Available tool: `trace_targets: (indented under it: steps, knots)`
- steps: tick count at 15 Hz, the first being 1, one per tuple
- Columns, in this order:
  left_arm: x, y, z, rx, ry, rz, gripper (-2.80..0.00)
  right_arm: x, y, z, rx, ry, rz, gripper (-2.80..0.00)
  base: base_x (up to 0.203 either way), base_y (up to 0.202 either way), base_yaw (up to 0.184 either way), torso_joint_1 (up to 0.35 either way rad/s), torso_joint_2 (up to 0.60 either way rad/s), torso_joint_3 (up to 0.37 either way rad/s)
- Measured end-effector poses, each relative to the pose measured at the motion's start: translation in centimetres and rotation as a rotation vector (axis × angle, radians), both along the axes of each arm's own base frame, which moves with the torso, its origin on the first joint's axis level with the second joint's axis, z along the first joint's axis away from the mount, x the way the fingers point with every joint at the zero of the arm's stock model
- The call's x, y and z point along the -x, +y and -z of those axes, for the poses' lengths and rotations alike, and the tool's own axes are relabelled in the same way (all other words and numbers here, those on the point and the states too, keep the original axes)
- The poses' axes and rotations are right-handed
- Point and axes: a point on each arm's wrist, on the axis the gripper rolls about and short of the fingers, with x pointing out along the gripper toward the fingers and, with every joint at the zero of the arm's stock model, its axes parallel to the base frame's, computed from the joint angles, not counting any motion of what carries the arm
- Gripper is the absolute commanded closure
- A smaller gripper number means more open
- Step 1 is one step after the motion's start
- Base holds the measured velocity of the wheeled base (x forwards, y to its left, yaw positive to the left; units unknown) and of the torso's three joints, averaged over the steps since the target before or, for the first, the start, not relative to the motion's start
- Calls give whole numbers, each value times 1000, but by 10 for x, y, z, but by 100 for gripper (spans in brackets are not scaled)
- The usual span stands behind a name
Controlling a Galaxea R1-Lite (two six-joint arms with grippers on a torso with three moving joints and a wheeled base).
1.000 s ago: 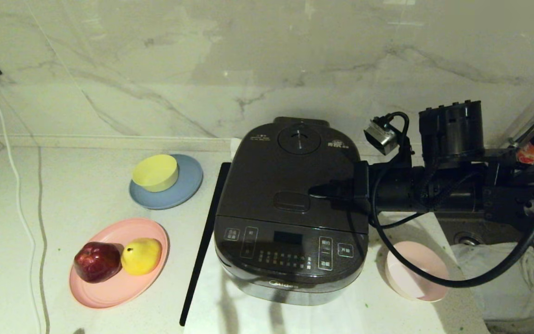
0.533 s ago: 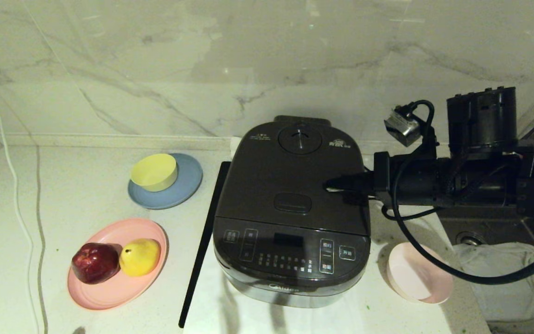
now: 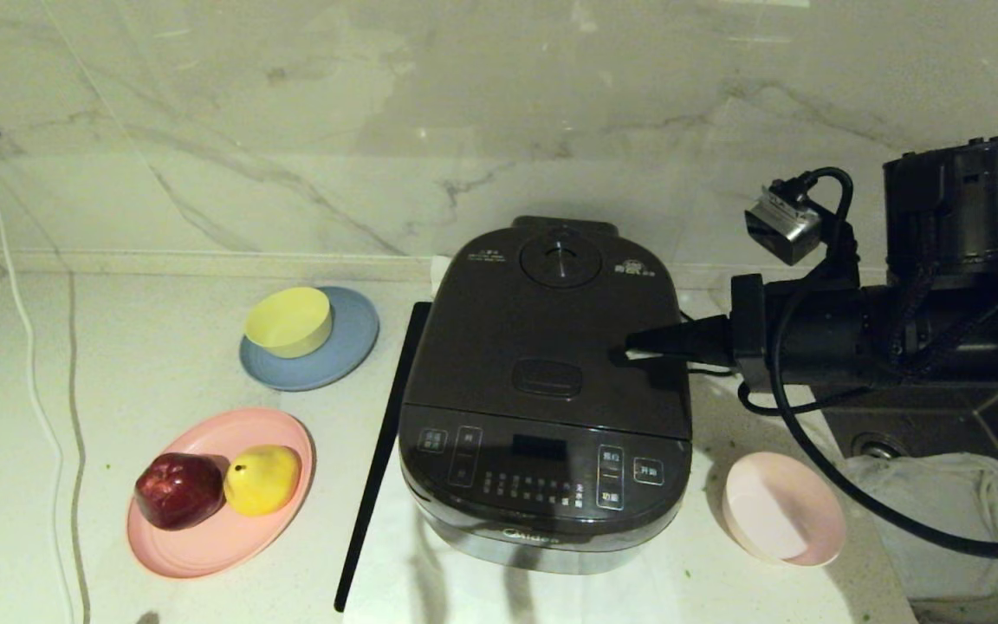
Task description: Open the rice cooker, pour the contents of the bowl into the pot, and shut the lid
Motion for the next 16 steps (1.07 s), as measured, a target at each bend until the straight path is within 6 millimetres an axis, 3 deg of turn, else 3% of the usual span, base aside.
trace_targets:
  steps: [8, 16]
  knots:
    - [0, 0, 0, 0, 0, 0, 0, 48, -20, 0, 163, 85, -76, 0, 0, 0, 0, 0, 0, 0]
    - [0, 0, 0, 1, 0, 0, 0, 72, -10, 8, 215, 90, -119, 0, 0, 0, 0, 0, 0, 0]
